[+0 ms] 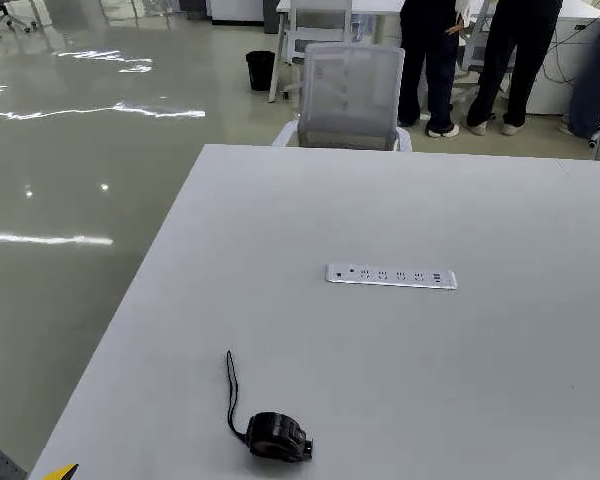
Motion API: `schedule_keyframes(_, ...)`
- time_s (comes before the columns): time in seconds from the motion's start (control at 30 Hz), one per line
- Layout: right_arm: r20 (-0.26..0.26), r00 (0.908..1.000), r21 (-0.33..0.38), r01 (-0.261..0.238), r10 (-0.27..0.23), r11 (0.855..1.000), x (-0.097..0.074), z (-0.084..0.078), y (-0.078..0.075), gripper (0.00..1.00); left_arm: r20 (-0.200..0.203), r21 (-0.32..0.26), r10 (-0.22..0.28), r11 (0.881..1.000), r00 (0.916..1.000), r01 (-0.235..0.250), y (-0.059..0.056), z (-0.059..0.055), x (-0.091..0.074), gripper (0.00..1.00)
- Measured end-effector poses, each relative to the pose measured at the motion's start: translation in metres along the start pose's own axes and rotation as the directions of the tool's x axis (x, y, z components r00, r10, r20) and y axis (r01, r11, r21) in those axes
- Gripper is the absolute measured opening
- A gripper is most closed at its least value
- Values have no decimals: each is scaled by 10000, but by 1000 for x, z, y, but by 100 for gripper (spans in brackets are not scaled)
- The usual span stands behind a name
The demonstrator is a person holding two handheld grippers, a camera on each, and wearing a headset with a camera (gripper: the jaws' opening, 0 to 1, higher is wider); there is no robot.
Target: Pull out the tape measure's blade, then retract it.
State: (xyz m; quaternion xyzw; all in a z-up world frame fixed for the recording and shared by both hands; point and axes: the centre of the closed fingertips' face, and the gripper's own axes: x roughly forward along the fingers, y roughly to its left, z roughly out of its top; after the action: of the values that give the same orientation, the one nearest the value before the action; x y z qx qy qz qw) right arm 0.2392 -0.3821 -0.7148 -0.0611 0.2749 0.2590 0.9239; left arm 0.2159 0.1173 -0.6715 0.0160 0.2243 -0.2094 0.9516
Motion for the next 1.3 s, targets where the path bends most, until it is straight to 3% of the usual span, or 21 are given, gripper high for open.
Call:
schedule_keyframes(0.13,119,9997,-292,-199,203,9994,-1,8,5,100,-116,-136,114,9998,9999,-115,4,-5,0,99)
schedule_keyframes(0.2,28,9997,-462,-221,222,9987,0,7,3,100,-63,-122,90,9999,9999,-91,2,-4,1,99)
schedule_keyframes(0.33,-40,9999,-271,-142,141,9995,3,5,-6,100,-303,-194,-52,9998,9995,46,3,-15,5,99)
schedule_keyframes(0.53,-78,9997,-707,-252,247,9972,1,7,-3,100,-225,-125,-169,9998,9996,166,5,-17,8,99)
schedule_keyframes(0.77,-9,9999,-752,-161,160,9970,1,11,-9,100,-248,-82,-238,9997,9994,236,-3,-6,14,99)
schedule_keyframes(1.07,21,9999,-804,-148,150,9966,-1,10,-13,99,-271,-67,-163,9998,9995,161,1,-3,18,99)
schedule_keyframes(1.3,163,9996,-764,-226,239,9968,-3,19,-12,100,-293,158,-416,9990,9987,421,0,2,27,99)
